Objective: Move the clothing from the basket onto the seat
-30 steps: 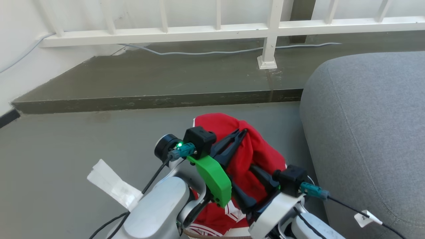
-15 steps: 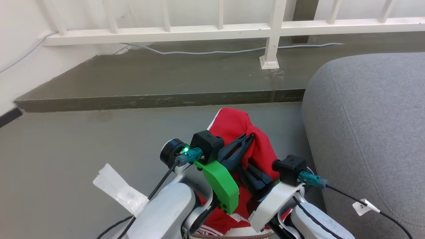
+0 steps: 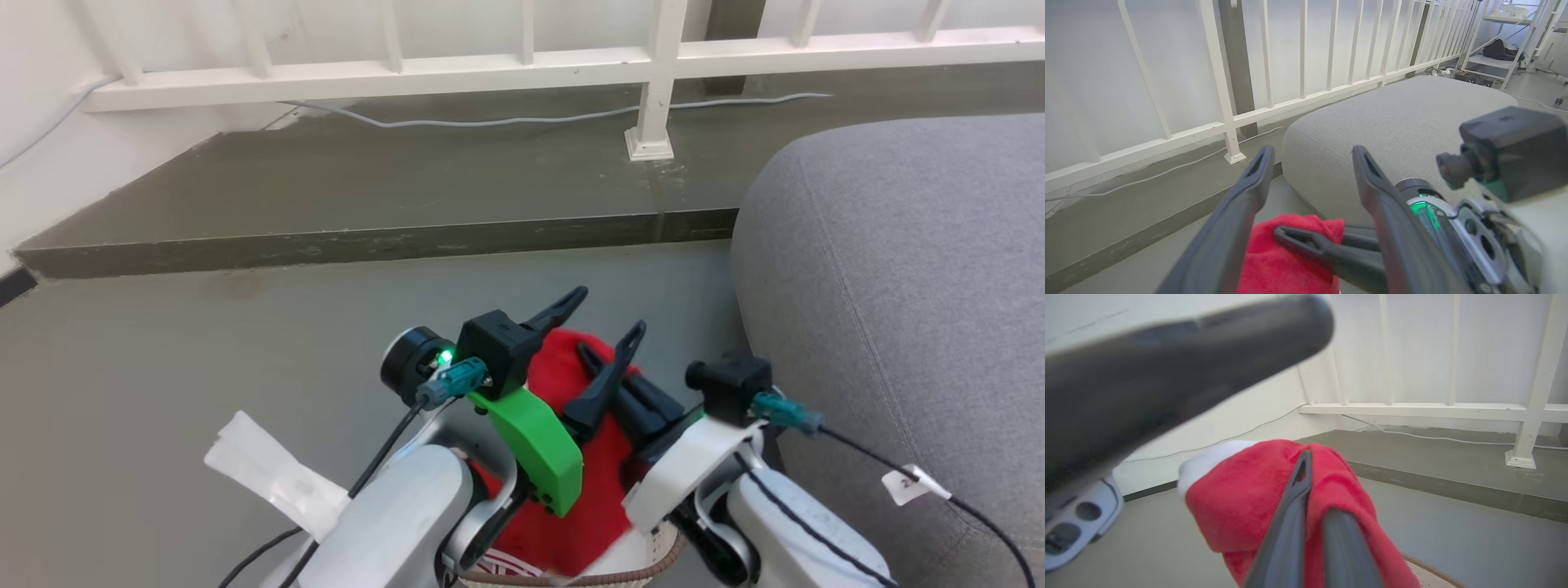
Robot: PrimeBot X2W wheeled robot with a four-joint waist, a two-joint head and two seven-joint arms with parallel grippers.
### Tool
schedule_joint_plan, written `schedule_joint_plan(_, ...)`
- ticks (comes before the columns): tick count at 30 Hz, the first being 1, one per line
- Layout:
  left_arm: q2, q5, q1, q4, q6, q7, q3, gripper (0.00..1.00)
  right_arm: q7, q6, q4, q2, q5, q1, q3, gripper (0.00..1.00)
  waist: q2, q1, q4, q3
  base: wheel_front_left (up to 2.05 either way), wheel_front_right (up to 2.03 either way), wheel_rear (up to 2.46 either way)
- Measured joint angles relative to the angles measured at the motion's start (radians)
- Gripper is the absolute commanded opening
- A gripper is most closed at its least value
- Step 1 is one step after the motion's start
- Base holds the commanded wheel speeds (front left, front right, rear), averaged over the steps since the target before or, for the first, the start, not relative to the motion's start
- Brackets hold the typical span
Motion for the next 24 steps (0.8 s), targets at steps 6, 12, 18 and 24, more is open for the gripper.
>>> schedule_joint_plan(6, 0.047, 0.017, 0.001, -0.057, 0.024, 0.000, 0.011, 1.00, 0.000, -0.006, 0.007, -0.043, -0.001, -0.031, -0.088, 0.00, 0.0000, 0.0000, -0.024, 0.014, 0.00, 0.00, 0.00)
schedule_joint_plan(12, 0.082, 0.049, 0.028, -0.096, 0.034, 0.000, 0.008, 1.00, 0.000, -0.030, 0.007, -0.086, -0.002, -0.051, -0.174, 0.00, 0.0000, 0.0000, -0.053, 0.029, 0.00, 0.00, 0.00)
schedule_joint_plan(18, 0.114, 0.068, 0.053, -0.133, 0.043, 0.000, -0.004, 1.00, 0.000, -0.048, 0.000, -0.108, -0.002, -0.066, -0.242, 0.00, 0.0000, 0.0000, -0.091, 0.046, 0.00, 0.00, 0.00)
schedule_joint_plan(24, 0.140, 0.075, 0.071, -0.167, 0.043, 0.016, -0.029, 1.00, 0.000, -0.072, -0.017, -0.126, -0.002, -0.069, -0.317, 0.00, 0.0000, 0.0000, -0.138, 0.070, 0.00, 0.00, 0.00)
